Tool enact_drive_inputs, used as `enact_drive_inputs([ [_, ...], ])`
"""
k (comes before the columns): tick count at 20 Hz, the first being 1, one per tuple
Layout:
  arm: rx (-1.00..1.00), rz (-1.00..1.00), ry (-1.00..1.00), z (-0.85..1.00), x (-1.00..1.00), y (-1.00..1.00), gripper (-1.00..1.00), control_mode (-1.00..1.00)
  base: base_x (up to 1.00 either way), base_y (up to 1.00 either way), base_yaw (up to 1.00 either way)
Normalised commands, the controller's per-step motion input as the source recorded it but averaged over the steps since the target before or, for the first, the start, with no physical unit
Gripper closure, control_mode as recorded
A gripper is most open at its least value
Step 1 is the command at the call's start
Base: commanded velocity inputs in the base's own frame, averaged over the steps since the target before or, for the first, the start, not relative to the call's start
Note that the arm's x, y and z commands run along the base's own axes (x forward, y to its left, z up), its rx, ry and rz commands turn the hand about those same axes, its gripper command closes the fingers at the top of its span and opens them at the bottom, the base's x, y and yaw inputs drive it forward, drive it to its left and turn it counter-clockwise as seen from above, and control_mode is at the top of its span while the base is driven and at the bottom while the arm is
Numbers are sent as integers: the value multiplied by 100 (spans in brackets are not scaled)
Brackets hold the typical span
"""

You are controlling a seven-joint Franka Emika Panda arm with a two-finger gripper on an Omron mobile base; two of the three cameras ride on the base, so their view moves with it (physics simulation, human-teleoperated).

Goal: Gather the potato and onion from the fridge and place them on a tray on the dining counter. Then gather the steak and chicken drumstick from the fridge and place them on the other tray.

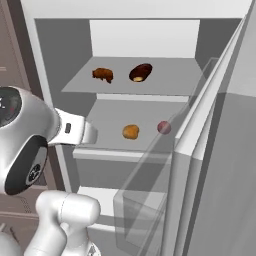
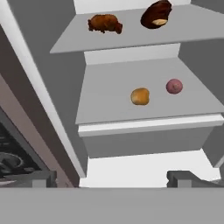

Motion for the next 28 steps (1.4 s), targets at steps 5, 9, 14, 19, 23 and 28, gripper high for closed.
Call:
enact_drive_inputs([
  [5,2,-2,2,-30,58,-1,-100,-100,0,0,0],
  [9,0,-3,0,-31,64,-9,-100,-100,0,0,0],
  [14,0,-9,0,-33,66,-16,-100,-100,0,0,0],
  [19,0,-6,1,-35,53,-13,-100,-100,0,0,0],
  [23,0,0,3,-34,40,-2,-100,-100,0,0,0],
  [28,0,0,0,-30,52,0,-100,-100,0,0,0],
])
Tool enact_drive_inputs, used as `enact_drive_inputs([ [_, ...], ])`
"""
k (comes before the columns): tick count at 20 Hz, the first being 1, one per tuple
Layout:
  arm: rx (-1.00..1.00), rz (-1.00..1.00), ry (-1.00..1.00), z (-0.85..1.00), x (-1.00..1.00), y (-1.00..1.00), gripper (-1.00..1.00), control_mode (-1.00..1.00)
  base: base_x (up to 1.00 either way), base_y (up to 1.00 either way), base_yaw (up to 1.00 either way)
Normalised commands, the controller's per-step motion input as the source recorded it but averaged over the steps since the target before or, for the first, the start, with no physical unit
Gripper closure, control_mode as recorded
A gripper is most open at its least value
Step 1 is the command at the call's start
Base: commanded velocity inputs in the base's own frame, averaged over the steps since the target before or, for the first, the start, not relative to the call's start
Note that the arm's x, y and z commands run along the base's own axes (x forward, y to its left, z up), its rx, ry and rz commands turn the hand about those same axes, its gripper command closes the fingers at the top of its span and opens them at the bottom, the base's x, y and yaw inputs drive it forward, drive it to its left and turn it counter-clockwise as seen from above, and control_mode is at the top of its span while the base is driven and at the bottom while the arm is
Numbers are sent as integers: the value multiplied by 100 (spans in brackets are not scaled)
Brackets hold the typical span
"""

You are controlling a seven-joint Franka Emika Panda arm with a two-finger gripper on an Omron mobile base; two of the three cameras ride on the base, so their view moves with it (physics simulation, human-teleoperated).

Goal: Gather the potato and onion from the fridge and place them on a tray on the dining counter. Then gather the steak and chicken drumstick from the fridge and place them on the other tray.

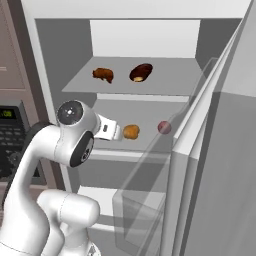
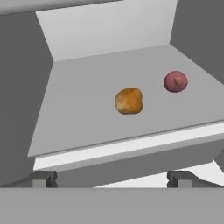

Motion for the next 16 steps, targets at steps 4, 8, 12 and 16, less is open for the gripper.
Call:
enact_drive_inputs([
  [4,0,0,1,-31,56,-15,-100,-100,0,0,0],
  [8,0,0,1,-25,36,-27,-100,-100,0,0,0],
  [12,-1,-6,0,-11,22,-8,-100,-100,0,0,0],
  [16,0,-9,0,-6,19,-9,-100,-100,0,0,0],
])
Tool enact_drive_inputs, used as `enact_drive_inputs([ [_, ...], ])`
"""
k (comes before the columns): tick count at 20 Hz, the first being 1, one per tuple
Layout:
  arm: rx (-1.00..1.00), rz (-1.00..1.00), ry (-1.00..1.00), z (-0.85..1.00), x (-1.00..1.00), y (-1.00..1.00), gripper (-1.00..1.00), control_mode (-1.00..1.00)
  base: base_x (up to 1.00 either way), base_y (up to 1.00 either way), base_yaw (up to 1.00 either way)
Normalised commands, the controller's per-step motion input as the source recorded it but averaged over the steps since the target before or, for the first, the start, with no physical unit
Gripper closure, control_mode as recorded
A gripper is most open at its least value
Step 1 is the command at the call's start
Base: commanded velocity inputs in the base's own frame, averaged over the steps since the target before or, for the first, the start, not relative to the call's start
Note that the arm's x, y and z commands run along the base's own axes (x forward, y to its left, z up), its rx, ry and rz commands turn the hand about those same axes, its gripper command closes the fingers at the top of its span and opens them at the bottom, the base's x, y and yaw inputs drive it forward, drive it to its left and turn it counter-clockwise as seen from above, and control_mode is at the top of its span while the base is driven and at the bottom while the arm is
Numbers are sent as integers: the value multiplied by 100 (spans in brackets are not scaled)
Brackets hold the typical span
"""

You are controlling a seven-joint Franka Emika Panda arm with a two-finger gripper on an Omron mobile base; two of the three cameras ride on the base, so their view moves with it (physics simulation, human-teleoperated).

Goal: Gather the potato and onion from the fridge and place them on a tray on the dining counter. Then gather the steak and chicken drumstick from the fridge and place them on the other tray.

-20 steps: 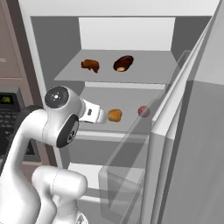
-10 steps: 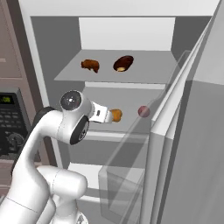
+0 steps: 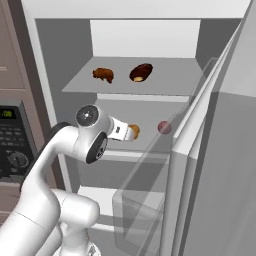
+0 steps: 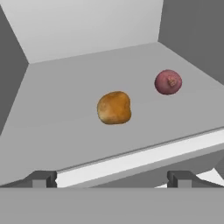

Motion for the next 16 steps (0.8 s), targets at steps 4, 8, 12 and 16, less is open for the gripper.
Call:
enact_drive_inputs([
  [4,0,-4,0,-7,36,-1,-100,-100,0,0,0],
  [8,0,1,4,-10,37,0,-100,-100,0,0,0],
  [12,0,4,4,-20,32,0,-100,-100,0,0,0],
  [16,0,0,7,-24,27,0,-100,-100,0,0,0],
])
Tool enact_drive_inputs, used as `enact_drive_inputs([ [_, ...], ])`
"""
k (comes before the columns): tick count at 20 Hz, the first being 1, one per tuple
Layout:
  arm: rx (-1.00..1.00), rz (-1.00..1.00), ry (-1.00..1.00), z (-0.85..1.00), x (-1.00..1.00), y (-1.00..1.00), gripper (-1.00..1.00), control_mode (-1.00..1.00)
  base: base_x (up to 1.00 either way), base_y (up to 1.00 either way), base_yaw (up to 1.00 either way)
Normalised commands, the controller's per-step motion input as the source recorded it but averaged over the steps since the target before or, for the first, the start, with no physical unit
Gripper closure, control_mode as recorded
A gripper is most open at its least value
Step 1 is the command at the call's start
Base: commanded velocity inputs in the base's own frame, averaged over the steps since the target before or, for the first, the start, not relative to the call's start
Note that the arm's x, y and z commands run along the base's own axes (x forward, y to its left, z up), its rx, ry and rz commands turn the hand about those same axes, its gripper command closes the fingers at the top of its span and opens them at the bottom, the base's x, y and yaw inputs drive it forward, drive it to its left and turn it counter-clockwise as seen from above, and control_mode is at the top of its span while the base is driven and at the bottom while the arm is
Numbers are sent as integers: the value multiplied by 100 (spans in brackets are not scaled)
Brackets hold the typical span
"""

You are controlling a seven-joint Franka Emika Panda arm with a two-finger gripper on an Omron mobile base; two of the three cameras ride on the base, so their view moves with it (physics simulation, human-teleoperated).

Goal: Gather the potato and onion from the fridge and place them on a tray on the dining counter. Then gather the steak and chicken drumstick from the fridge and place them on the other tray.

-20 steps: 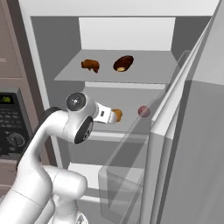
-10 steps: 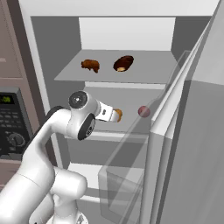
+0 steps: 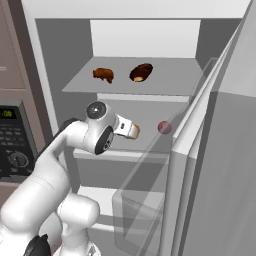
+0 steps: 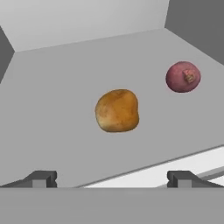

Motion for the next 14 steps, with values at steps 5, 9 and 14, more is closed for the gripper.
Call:
enact_drive_inputs([
  [5,0,0,0,-25,20,-1,-100,-100,0,0,0],
  [9,0,0,0,-25,15,-13,-100,-100,0,0,0],
  [14,0,0,0,-17,19,-9,-100,-100,0,0,0],
])
